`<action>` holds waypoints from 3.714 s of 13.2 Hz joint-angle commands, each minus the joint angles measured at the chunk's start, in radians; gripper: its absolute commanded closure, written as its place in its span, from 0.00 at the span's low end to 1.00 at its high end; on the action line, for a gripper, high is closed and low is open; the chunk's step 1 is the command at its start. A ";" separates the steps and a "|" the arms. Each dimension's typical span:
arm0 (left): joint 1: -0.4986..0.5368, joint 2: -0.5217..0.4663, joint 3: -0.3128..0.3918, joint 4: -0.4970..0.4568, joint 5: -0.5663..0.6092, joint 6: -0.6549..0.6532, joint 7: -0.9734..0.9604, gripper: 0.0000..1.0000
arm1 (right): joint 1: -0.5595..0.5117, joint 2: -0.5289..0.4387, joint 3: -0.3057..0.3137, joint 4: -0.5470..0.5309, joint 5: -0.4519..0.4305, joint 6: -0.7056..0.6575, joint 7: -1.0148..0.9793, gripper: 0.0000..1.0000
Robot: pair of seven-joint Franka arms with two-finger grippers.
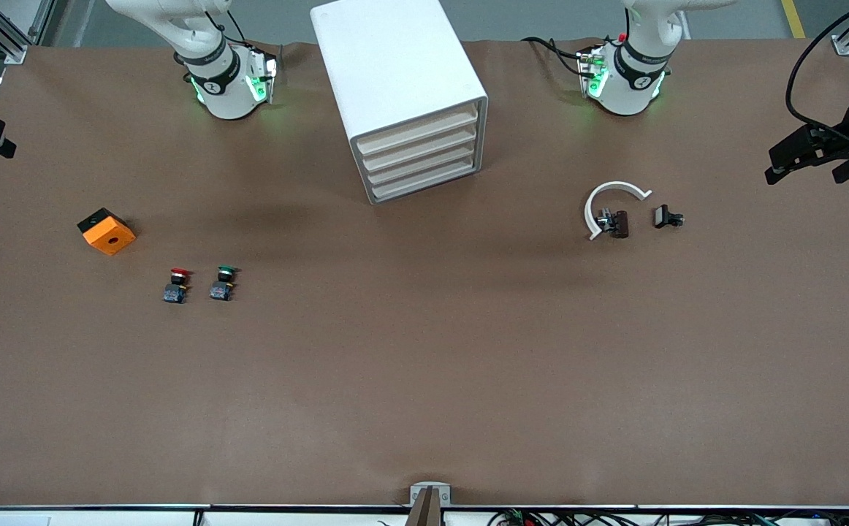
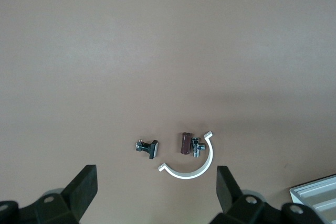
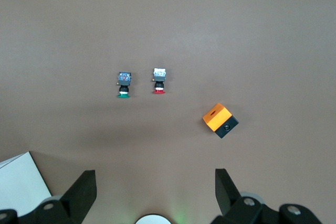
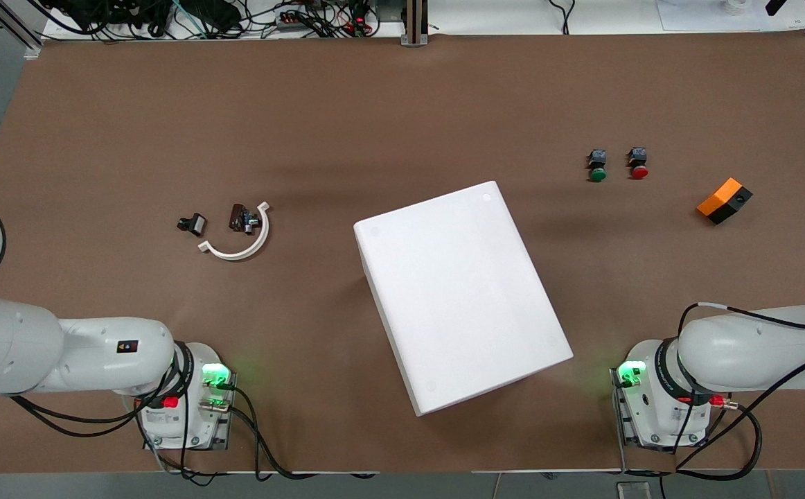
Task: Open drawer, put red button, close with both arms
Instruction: 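Move the left gripper toward the drawer while the right gripper reaches buttons, then grasp the red button with the right gripper while the left gripper grips handle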
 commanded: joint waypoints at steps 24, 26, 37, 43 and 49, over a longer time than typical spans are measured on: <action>-0.122 0.456 -0.287 0.022 -0.010 0.133 -1.055 0.00 | -0.049 0.195 0.001 0.011 -0.001 0.158 -0.011 0.00; -0.152 0.499 -0.290 0.060 -0.022 0.135 -1.154 0.00 | -0.062 0.218 0.001 0.008 -0.004 0.189 -0.012 0.00; -0.237 0.720 -0.292 0.116 -0.204 0.114 -1.635 0.00 | -0.095 0.250 0.003 -0.381 0.058 0.633 -0.003 0.00; -0.236 0.796 -0.292 0.119 -0.310 -0.118 -1.804 0.00 | -0.068 0.270 0.006 -0.615 0.094 0.977 0.034 0.00; -0.230 0.813 -0.286 0.148 -0.350 -0.317 -1.827 0.00 | -0.042 0.353 0.007 -0.621 0.101 1.054 0.075 0.00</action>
